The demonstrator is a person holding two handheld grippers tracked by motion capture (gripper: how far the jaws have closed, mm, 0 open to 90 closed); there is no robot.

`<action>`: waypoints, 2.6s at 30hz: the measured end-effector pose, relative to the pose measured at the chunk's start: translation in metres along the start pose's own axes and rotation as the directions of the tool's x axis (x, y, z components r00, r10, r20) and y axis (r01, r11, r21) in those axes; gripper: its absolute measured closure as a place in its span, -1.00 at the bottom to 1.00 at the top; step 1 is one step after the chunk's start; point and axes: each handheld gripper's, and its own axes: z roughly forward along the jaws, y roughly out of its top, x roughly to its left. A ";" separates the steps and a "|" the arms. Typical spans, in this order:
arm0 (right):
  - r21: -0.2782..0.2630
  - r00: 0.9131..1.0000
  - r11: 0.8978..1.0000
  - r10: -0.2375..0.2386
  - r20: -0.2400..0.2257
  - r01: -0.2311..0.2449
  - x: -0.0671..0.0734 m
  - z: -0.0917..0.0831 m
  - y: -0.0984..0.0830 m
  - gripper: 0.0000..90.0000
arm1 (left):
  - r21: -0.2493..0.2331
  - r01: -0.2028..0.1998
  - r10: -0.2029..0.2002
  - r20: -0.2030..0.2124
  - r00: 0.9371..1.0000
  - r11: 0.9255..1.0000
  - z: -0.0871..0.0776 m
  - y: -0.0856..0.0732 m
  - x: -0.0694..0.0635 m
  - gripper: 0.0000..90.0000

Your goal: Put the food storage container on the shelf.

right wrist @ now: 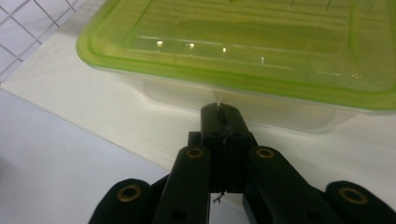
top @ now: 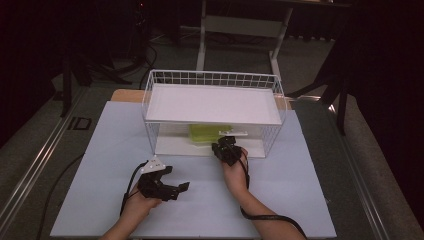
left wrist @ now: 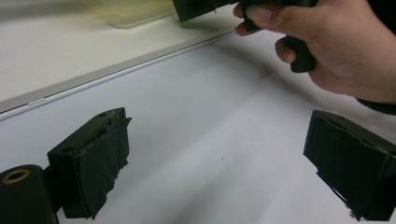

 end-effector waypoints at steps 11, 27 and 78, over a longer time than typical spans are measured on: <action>-0.008 1.000 1.000 0.003 -0.011 -0.003 0.005 0.010 0.011 1.00 | 0.004 -0.003 0.003 0.001 1.000 1.000 0.000 -0.001 0.001 -0.83; -0.024 0.997 1.000 0.000 -0.071 -0.002 0.020 -0.013 0.002 0.84 | -0.008 -0.010 0.010 0.009 1.000 1.000 -0.003 0.002 -0.003 -0.83; -0.132 0.946 0.965 -0.249 -0.209 0.225 -0.025 -0.146 -0.065 -0.62 | 0.000 -0.065 0.065 0.041 0.997 0.998 -0.045 -0.010 -0.020 -0.83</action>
